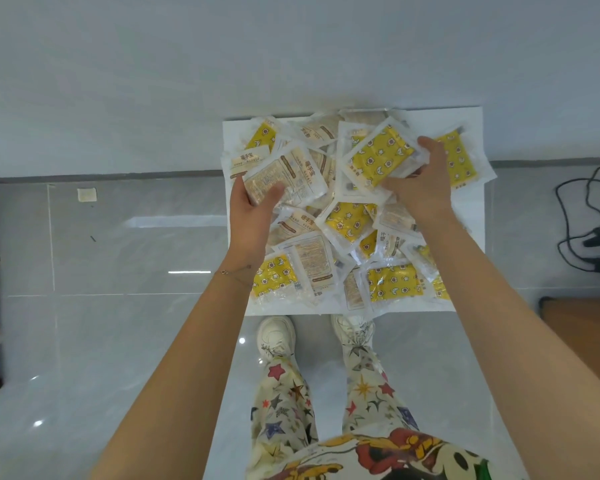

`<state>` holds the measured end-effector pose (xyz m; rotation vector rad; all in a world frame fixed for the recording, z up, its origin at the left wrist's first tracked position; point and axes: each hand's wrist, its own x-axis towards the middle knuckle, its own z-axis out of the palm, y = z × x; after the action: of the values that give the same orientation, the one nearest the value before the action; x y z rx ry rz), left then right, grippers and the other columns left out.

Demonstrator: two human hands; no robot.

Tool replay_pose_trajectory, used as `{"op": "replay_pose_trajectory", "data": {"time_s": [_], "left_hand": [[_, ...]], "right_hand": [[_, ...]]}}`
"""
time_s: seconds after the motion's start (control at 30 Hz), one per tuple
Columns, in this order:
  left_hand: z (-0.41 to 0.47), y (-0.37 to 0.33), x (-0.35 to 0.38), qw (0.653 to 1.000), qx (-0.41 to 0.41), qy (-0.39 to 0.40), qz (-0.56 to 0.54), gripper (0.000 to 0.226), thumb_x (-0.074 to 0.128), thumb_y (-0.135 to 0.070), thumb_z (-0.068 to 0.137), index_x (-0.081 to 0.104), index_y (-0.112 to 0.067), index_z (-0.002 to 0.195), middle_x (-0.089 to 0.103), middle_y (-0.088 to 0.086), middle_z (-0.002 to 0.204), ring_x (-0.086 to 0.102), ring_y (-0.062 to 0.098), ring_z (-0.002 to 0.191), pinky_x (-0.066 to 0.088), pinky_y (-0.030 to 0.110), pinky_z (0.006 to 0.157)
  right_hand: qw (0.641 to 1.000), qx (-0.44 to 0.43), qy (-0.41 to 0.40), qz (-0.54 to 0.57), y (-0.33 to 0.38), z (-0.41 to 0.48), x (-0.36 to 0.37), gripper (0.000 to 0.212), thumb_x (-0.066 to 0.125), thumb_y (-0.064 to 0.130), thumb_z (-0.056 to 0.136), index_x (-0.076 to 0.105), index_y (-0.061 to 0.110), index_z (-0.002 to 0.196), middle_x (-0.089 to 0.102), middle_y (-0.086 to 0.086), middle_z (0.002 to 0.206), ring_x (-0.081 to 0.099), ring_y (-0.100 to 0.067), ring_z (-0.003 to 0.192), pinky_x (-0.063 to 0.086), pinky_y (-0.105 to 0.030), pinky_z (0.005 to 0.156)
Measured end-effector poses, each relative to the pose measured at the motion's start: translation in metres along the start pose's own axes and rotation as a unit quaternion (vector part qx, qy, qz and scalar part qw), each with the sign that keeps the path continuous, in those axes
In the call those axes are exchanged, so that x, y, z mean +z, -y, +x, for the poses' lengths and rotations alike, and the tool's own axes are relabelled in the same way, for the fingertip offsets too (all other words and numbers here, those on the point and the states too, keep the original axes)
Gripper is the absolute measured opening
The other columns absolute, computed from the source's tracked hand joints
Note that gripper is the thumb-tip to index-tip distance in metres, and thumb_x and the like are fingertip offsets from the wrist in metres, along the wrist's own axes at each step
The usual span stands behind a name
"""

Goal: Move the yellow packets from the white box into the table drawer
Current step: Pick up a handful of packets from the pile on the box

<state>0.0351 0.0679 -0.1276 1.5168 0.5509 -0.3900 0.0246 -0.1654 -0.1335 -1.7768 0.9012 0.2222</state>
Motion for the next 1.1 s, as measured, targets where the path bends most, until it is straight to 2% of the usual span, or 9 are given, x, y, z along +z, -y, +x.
{"op": "replay_pose_trajectory", "data": {"time_s": [0.13, 0.27, 0.43, 0.5, 0.6, 0.7, 0.77, 1.0, 1.1], "left_hand": [[0.0, 0.001, -0.004, 0.999, -0.012, -0.029, -0.027, 0.036, 0.067, -0.006, 0.088, 0.054, -0.018, 0.12, 0.069, -0.004, 0.111, 0.068, 0.011, 0.102, 0.057, 0.028, 0.086], [0.0, 0.004, -0.008, 0.998, -0.032, -0.043, -0.036, 0.041, 0.067, -0.008, 0.088, 0.053, -0.011, 0.127, 0.068, 0.001, 0.116, 0.068, 0.015, 0.104, 0.056, 0.036, 0.091], [-0.002, 0.006, -0.011, 0.996, -0.045, -0.049, -0.054, 0.042, 0.066, -0.006, 0.088, 0.053, -0.009, 0.128, 0.067, 0.006, 0.12, 0.066, 0.02, 0.108, 0.053, 0.044, 0.095], [-0.003, 0.006, -0.015, 0.994, -0.042, -0.058, -0.079, 0.039, 0.065, -0.005, 0.088, 0.052, -0.01, 0.125, 0.066, 0.007, 0.121, 0.066, 0.022, 0.109, 0.053, 0.045, 0.095], [-0.008, 0.002, -0.022, 0.989, -0.029, -0.064, -0.131, 0.03, 0.062, -0.003, 0.09, 0.052, -0.017, 0.115, 0.065, 0.006, 0.117, 0.066, 0.021, 0.108, 0.054, 0.04, 0.093], [-0.017, 0.0, -0.028, 0.988, -0.029, -0.068, -0.137, 0.031, 0.062, -0.005, 0.091, 0.051, -0.02, 0.115, 0.065, 0.004, 0.118, 0.065, 0.02, 0.109, 0.054, 0.04, 0.093], [-0.027, 0.0, -0.033, 0.988, -0.039, -0.069, -0.135, 0.032, 0.063, -0.007, 0.091, 0.052, -0.021, 0.117, 0.065, 0.005, 0.12, 0.066, 0.02, 0.109, 0.054, 0.042, 0.094], [-0.092, -0.018, -0.069, 0.975, -0.056, -0.076, -0.199, 0.041, 0.062, -0.001, 0.09, 0.048, -0.006, 0.128, 0.065, 0.012, 0.122, 0.065, 0.025, 0.109, 0.056, 0.041, 0.088], [-0.13, -0.031, -0.101, 0.971, -0.051, -0.089, -0.217, 0.034, 0.061, -0.001, 0.09, 0.054, -0.005, 0.124, 0.067, 0.011, 0.12, 0.066, 0.024, 0.109, 0.054, 0.04, 0.091]], "right_hand": [[1.0, 0.025, 0.007, 0.012, 0.005, 0.002, 0.003, 0.09, 0.075, 0.001, 0.071, 0.028, 0.024, 0.144, 0.044, -0.003, 0.137, 0.051, -0.023, 0.119, 0.05, -0.048, 0.094], [0.999, 0.029, -0.003, -0.013, 0.018, 0.004, 0.011, 0.087, 0.078, 0.016, 0.076, 0.025, 0.023, 0.144, 0.043, 0.001, 0.125, 0.048, -0.016, 0.107, 0.048, -0.033, 0.086], [0.999, -0.03, -0.013, -0.033, 0.028, 0.004, 0.02, 0.086, 0.076, -0.002, 0.072, 0.028, 0.019, 0.14, 0.047, 0.012, 0.098, 0.055, 0.0, 0.078, 0.044, -0.01, 0.055], [1.0, -0.029, -0.009, 0.006, 0.027, 0.002, 0.019, 0.087, 0.074, -0.006, 0.071, 0.028, 0.02, 0.14, 0.043, 0.019, 0.097, 0.051, 0.006, 0.079, 0.046, -0.011, 0.058], [0.997, -0.031, 0.004, 0.069, 0.024, -0.007, 0.014, 0.089, 0.071, -0.008, 0.073, 0.027, 0.025, 0.143, 0.039, 0.013, 0.12, 0.048, 0.007, 0.094, 0.047, -0.01, 0.067], [0.989, -0.011, 0.039, 0.14, 0.021, -0.021, 0.004, 0.09, 0.073, -0.001, 0.069, 0.029, 0.033, 0.14, 0.032, -0.002, 0.143, 0.05, -0.016, 0.119, 0.053, -0.03, 0.088], [0.984, 0.022, 0.049, 0.17, 0.021, -0.031, -0.001, 0.085, 0.073, -0.003, 0.072, 0.033, 0.034, 0.137, 0.036, -0.009, 0.142, 0.06, -0.022, 0.109, 0.056, -0.035, 0.084], [0.969, 0.088, 0.123, 0.195, 0.037, -0.098, -0.004, 0.072, 0.062, -0.005, 0.084, 0.035, 0.03, 0.141, 0.054, -0.019, 0.13, 0.067, -0.017, 0.084, 0.055, -0.024, 0.066], [0.963, 0.09, 0.167, 0.191, 0.06, -0.138, 0.009, 0.07, 0.059, -0.007, 0.086, 0.035, 0.027, 0.142, 0.058, -0.013, 0.124, 0.068, -0.015, 0.081, 0.055, -0.023, 0.062]]}}
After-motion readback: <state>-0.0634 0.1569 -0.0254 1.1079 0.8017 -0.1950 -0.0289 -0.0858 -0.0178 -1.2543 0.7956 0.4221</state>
